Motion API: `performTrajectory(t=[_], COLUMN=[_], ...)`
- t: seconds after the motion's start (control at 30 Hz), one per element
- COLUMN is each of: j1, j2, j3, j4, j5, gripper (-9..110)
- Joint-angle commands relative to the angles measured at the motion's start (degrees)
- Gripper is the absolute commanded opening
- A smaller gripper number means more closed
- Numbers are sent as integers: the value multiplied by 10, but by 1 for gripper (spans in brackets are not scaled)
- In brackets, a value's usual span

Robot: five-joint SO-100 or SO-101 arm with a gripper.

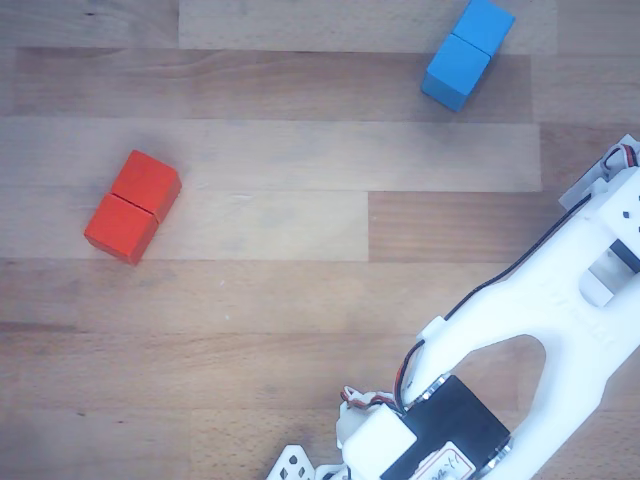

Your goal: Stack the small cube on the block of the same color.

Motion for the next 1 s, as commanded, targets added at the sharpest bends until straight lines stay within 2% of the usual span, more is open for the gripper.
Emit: performTrajectory(t=[0.0,0.43,0.97], j1=[1,1,-5], j2=[6,-16,-7], j3=[-57,-57,-56], j4=[4,9,15], j5=[-4,-4,-4], gripper=[4,22,24])
